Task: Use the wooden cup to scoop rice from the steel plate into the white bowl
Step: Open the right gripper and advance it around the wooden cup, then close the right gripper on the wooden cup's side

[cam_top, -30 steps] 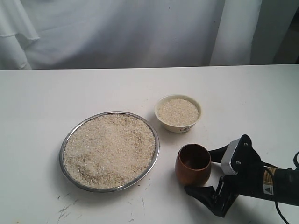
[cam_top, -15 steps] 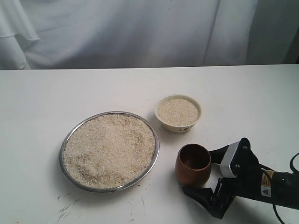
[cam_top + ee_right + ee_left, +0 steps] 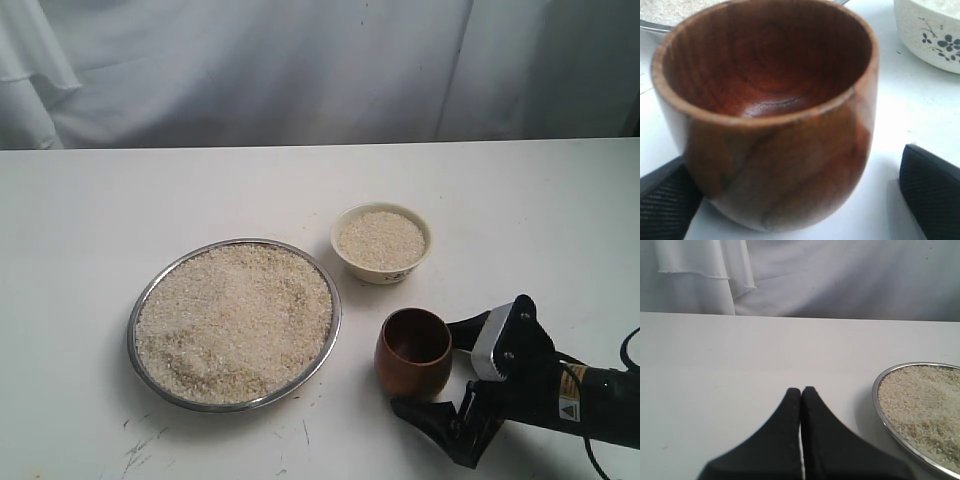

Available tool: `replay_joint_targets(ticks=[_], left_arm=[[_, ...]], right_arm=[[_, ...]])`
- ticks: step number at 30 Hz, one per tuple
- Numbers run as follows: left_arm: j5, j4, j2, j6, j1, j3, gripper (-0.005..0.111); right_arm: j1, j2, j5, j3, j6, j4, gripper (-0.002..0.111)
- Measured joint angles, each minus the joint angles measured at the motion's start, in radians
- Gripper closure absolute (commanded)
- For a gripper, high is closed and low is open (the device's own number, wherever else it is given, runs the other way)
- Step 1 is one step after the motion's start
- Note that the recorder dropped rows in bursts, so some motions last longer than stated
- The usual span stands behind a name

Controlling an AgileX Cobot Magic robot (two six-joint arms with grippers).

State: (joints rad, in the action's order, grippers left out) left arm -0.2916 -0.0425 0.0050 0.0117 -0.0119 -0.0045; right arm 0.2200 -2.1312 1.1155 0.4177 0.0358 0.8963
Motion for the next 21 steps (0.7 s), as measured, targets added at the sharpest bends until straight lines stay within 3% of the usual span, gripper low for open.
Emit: replay_joint_targets(ticks=[21], left_arm=[[0.000,0.000,0.000,0.000,0.000,0.000,0.107]], right_arm=[[0.000,-0.007,-0.025,0.094,-0.093,0.023,0.013]])
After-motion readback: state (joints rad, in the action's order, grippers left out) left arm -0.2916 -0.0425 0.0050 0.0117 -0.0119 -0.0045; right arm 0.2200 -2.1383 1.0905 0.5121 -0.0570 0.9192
